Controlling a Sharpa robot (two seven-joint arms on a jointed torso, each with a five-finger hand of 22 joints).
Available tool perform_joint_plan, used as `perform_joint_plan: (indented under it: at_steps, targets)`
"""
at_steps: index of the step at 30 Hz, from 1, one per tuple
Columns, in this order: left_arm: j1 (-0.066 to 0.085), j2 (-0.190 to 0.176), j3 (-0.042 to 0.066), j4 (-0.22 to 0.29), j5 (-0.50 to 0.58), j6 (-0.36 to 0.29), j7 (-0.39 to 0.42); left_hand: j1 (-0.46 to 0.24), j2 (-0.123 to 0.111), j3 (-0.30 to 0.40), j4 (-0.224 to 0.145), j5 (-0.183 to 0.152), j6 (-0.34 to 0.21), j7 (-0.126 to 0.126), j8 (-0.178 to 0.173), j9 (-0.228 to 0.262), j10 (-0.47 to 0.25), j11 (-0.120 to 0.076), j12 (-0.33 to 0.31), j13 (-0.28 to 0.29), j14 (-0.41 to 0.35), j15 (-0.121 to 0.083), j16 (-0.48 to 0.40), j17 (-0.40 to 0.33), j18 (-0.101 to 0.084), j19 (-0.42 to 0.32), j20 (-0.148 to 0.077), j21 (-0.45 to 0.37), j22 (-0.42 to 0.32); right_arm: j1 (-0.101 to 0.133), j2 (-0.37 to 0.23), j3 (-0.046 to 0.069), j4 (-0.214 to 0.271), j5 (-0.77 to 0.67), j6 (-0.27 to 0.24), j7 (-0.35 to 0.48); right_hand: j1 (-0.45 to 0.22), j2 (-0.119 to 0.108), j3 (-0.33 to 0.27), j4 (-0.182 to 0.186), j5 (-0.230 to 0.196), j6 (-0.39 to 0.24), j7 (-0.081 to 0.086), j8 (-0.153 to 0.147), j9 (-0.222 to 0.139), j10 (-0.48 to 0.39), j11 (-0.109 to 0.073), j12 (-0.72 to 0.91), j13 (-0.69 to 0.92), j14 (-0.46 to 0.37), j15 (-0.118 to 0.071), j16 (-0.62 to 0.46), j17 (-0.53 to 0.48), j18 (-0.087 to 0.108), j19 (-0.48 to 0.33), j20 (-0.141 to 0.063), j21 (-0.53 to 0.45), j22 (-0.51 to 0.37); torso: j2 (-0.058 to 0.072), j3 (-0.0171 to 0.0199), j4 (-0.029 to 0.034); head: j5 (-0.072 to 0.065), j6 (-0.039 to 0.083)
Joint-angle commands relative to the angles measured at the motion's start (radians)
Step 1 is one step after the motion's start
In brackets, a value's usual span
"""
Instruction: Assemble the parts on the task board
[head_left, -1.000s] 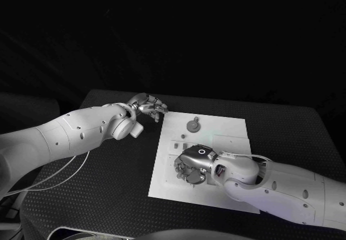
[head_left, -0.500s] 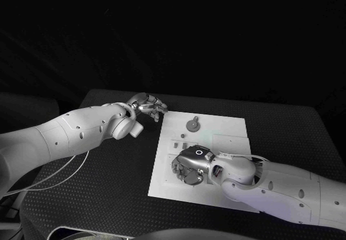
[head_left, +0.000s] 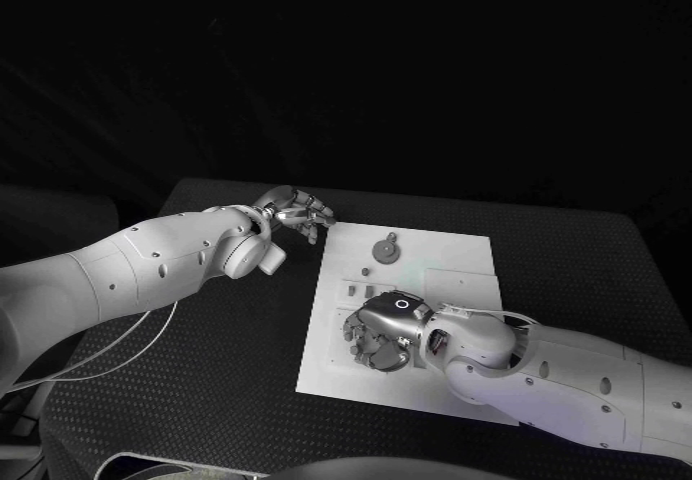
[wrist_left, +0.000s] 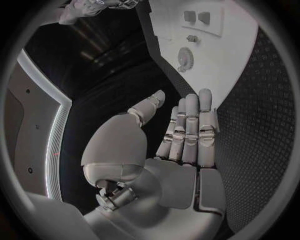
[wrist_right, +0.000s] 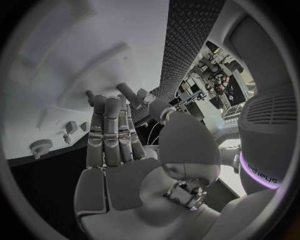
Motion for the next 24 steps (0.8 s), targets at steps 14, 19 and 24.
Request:
perform_joint_plan:
  at_steps: [14,19,24]
  targets:
    - [0.001,-0.002,0.001,0.001,0.007,0.015,0.001,-0.008,0.0,-0.006,-0.001,-0.004,0.0,0.009,-0.002,0.001,-0.011,0.001,-0.005,-0.002,0.005,-0.001,-0.006,0.002,0.055,0.004,-0.003,-0.008,0.002,-0.009,-0.023,-0.008,0.008,0.041,-0.026,0.012,0.011,-0.015,-0.015,0.005,0.0,-0.028,0.012,-0.011,-0.008,-0.028,0.008,-0.011,0.006,-0.019,0.013,0.018,0.009,-0.018,-0.017,0.008,0.009,0.025,0.0,0.0007,0.0005,-0.005,0.004]
    - [0.001,-0.001,0.001,0.0,0.007,0.016,0.001,-0.008,0.0,-0.006,-0.001,-0.004,0.0,0.009,-0.002,0.001,-0.011,0.001,-0.005,-0.002,0.005,-0.001,-0.006,0.002,0.055,0.004,-0.003,-0.008,0.003,-0.009,-0.02,-0.007,0.011,0.065,-0.043,0.034,0.011,-0.017,-0.019,0.01,0.0,-0.027,0.012,-0.009,-0.008,-0.026,0.007,-0.009,0.011,-0.021,0.012,0.027,0.012,-0.018,-0.017,0.008,0.014,0.025,0.0,0.0011,-0.0002,-0.006,0.006]
    - [0.001,0.0,0.001,0.0,0.007,0.016,0.002,-0.007,0.0,-0.006,-0.001,-0.004,0.0,0.009,-0.002,0.001,-0.011,0.001,-0.005,-0.002,0.005,-0.001,-0.006,0.003,0.055,0.004,-0.003,-0.008,0.003,-0.009,-0.011,-0.008,0.01,0.074,-0.038,0.046,0.016,-0.017,-0.022,0.011,0.0,-0.018,0.005,-0.003,-0.006,-0.029,0.007,-0.008,0.016,-0.028,0.012,0.035,0.013,-0.018,-0.021,0.008,0.021,0.026,0.0,0.0003,0.0006,-0.007,0.004]
